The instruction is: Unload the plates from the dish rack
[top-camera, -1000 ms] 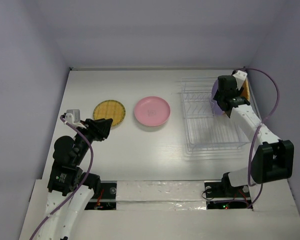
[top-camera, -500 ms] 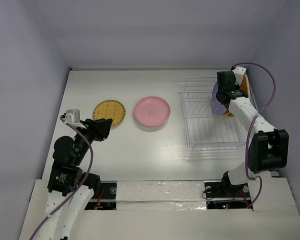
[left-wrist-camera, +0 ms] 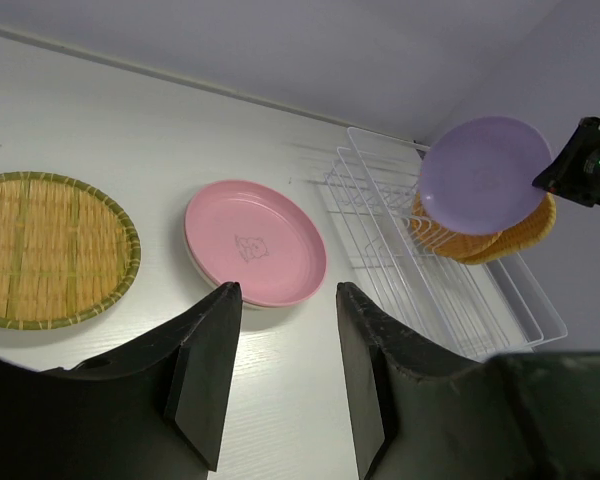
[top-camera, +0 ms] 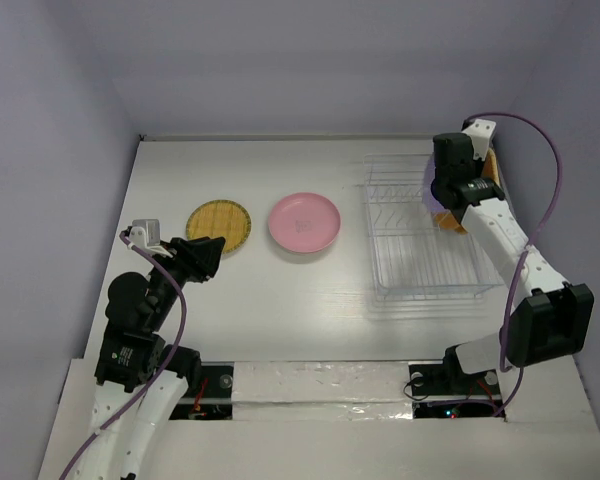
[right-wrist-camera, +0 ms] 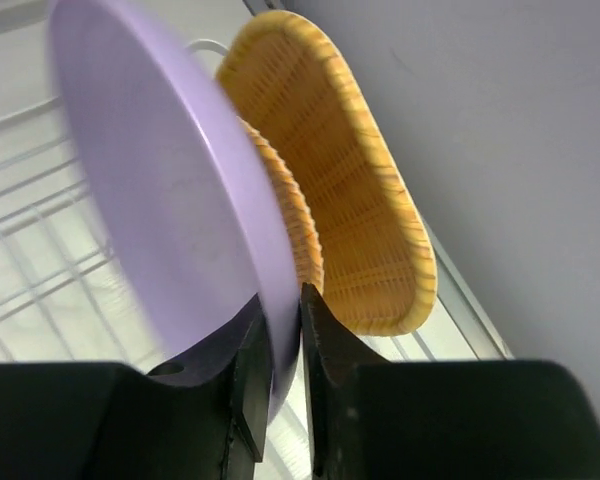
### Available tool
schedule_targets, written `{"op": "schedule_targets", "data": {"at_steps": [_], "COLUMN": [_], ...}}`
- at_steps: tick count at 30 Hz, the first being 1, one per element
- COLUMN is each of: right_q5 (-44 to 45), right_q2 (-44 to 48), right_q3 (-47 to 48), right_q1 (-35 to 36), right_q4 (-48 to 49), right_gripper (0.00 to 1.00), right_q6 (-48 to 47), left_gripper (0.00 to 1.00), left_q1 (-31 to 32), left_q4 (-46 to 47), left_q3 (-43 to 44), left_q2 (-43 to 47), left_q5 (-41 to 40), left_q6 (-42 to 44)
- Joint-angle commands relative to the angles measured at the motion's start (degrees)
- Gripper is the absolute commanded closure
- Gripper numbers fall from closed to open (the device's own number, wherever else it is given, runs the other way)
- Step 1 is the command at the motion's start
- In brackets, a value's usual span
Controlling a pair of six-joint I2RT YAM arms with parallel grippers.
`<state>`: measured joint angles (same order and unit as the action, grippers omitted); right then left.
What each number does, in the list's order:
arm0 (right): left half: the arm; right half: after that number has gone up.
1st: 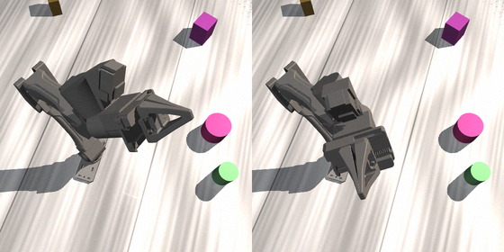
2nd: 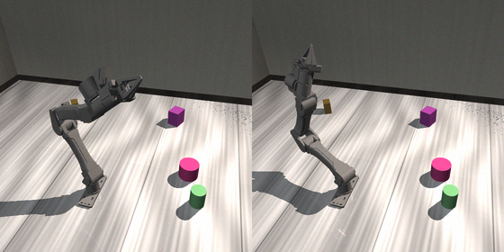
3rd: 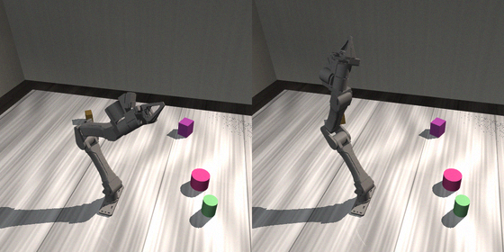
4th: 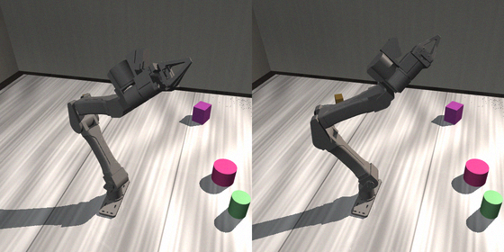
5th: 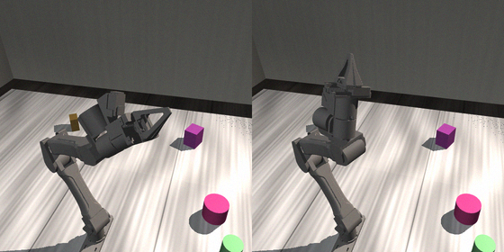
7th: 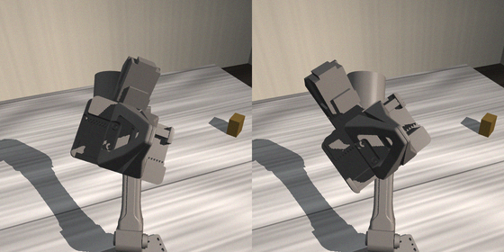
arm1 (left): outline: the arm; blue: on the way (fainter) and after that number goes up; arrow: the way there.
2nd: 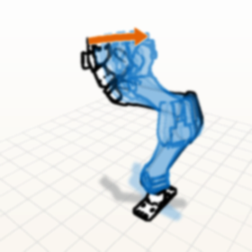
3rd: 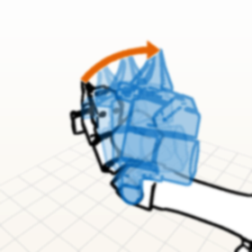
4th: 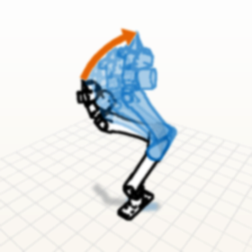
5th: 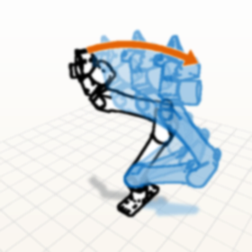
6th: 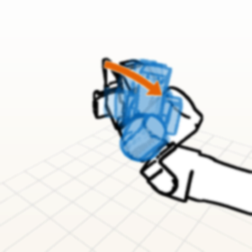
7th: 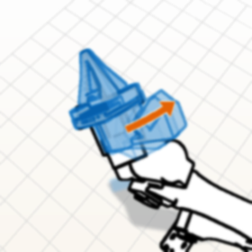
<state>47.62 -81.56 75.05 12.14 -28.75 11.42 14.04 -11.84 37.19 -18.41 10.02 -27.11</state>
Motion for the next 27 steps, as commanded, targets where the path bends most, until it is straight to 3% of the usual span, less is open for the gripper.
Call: {"op": "schedule_targets", "data": {"at_steps": [1, 5, 8, 12, 14, 21, 27], "right_q5": [3.3, 2.1, -5.9, -23.3, -26.9, -33.3, -35.0], "right_q2": [4.6, 9.8, 14.8, 17.1, 16.5, 4.0, -7.7], "right_q3": [3.7, 5.5, 5.4, 1.8, -1.2, -1.7, 1.2], "right_q1": [3.1, 4.6, 4.6, 6.0, 8.4, 18.0, 20.0], "right_q4": [-0.6, -2.1, 0.0, 4.7, 8.5, 15.7, 18.3], "right_gripper": [1.00, 1.00, 1.00, 1.00, 1.00, 1.00, 1.00], "right_q6": [0.8, 1.2, 1.7, 4.7, 6.6, 12.3, 15.8], "left_gripper": [0.60, 0.60, 0.60, 0.60, 0.60, 0.60, 0.60], "left_q1": [0.1, 0.1, 0.1, 0.1, 0.1, 0.1, 0.1], "left_q4": [2.3, 2.3, 2.4, 2.3, 2.3, 2.3, 2.2], "left_q3": [0.1, 0.1, 0.1, 0.1, 0.2, 0.1, 0.1], "left_q2": [0.4, 0.4, 0.4, 0.4, 0.3, 0.0, 0.1], "left_q5": [-0.3, -0.4, -0.4, -0.4, -0.4, -0.8, -0.9], "left_q6": [0.0, 0.0, 0.0, 0.0, 0.0, 0.0, 0.0]}}
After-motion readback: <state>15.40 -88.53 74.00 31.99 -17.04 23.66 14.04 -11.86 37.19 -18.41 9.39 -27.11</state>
